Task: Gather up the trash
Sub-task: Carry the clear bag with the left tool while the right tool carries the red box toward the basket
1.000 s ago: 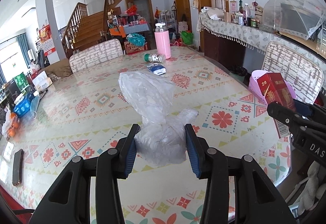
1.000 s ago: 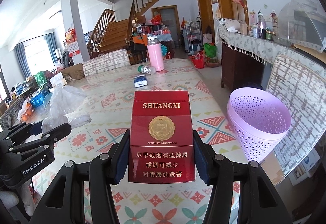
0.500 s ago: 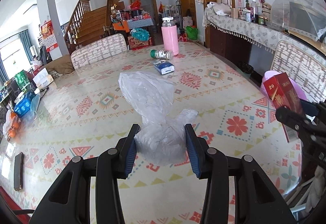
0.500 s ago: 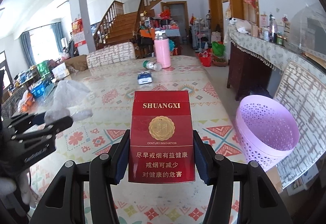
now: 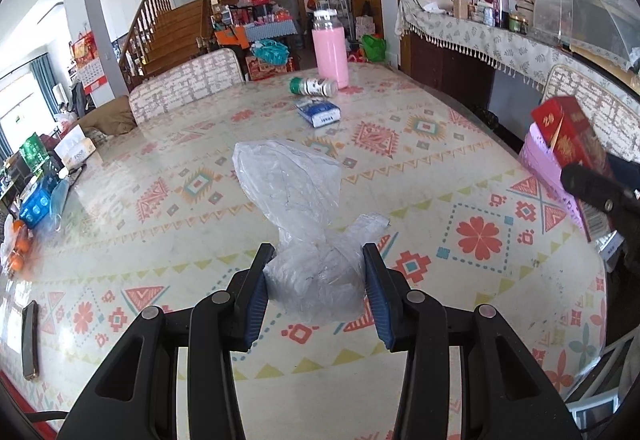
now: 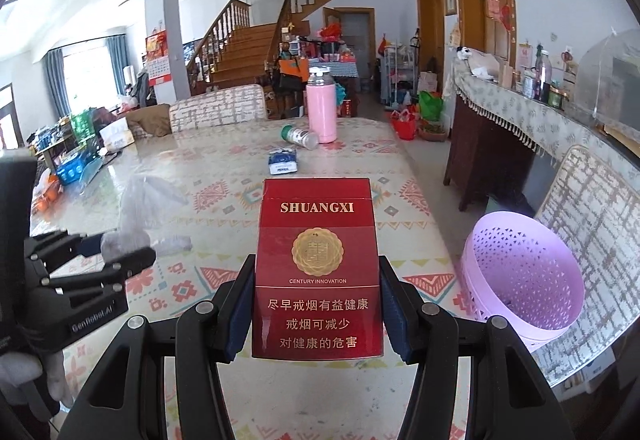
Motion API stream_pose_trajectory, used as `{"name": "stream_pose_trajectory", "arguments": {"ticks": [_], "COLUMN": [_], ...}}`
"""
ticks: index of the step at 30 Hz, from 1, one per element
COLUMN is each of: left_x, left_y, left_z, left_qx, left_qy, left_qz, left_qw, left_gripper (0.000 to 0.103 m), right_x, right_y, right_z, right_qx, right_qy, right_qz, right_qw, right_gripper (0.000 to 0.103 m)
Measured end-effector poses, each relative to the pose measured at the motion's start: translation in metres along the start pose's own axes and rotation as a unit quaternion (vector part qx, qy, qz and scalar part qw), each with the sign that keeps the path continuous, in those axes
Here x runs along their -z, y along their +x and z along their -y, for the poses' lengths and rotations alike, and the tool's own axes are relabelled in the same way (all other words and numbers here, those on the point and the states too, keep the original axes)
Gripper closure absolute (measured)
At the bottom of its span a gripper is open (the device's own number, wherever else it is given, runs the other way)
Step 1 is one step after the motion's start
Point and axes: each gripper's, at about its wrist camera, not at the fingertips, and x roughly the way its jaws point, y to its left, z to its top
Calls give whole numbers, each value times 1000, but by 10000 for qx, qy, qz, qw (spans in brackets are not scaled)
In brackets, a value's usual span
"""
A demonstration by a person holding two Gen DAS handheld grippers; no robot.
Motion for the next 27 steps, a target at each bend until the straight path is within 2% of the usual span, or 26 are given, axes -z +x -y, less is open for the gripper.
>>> {"name": "stream_pose_trajectory", "arguments": {"ticks": [13,27], "left_x": [-9,-15], "left_y": [29,40], "left_z": [12,30], "left_qx": [133,190], "left_qy": [122,284], "left_qz": [-244,-356], "left_qw": [9995,9988], "left_gripper": [60,60], "right_x": [2,3], "right_y": [28,39], "right_z": [31,41], "right_qx": [79,19], "right_qy": [548,580], "right_qz": [-297,-391], "right_qw": [9980,9975], "right_gripper": [43,43]}}
